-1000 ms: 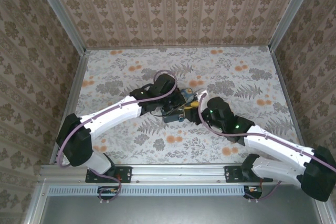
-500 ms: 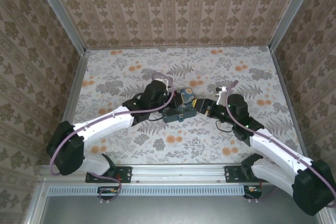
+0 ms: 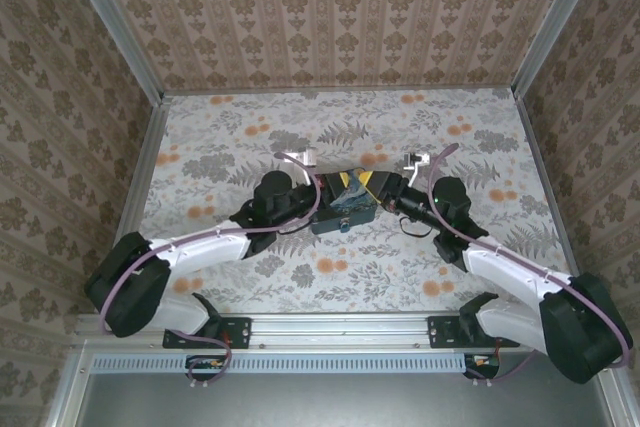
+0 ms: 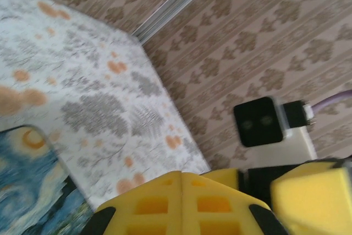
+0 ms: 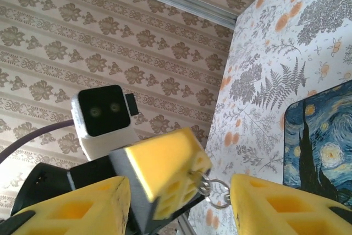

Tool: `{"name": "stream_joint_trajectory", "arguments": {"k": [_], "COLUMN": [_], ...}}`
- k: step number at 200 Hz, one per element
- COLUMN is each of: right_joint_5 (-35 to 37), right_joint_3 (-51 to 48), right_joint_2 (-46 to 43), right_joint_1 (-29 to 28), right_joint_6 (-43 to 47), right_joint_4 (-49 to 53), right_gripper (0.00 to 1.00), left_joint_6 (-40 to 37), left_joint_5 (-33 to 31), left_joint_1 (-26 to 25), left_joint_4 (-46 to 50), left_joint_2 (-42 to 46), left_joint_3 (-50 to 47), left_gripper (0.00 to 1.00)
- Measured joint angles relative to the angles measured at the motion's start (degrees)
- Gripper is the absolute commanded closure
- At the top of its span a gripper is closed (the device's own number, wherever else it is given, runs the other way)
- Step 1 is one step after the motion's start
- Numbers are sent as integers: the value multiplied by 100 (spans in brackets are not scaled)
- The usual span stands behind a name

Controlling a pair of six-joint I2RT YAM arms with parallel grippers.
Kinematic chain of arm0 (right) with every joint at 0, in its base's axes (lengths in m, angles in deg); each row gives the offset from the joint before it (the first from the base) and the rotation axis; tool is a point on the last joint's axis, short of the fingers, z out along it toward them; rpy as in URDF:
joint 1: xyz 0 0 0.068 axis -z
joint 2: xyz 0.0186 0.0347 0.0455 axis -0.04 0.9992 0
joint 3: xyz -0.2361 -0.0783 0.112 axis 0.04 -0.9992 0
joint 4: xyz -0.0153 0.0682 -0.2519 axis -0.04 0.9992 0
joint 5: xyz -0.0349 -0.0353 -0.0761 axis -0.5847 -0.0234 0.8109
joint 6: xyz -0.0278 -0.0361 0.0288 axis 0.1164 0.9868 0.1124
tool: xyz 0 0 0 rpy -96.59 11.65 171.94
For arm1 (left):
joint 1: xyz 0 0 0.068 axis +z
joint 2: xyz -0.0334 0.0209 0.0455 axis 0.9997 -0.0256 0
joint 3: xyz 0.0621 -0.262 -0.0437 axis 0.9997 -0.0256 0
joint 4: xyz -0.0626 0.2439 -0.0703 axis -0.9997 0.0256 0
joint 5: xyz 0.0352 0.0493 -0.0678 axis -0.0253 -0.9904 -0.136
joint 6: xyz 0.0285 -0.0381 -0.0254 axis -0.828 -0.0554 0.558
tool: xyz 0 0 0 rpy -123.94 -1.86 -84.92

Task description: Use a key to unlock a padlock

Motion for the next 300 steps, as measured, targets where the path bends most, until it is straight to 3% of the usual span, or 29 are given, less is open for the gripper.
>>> {"name": "stream_joint_trajectory", "arguments": {"k": [74,158,300], "right_joint_5": [0,-44,-319], "right_joint_3": [0,0,-136], "right_joint_2": [588,841,981], "right_joint_1": [0,0,15], "right_joint_6": [-308,-413,-452], "right_joint_4": [-802,-1189,-1576], "right_gripper": [58,74,80], "left_joint_6": [713,1132,1290], "left_joint_5": [59,44,48], "left_joint_1": [0,0,33], "left_joint_4": [-1502,-1875,-2031], "left_joint_2": [-660,-898,-957], "left_joint_3": [-168,-203,-203], "left_gripper": [100,100,100]}}
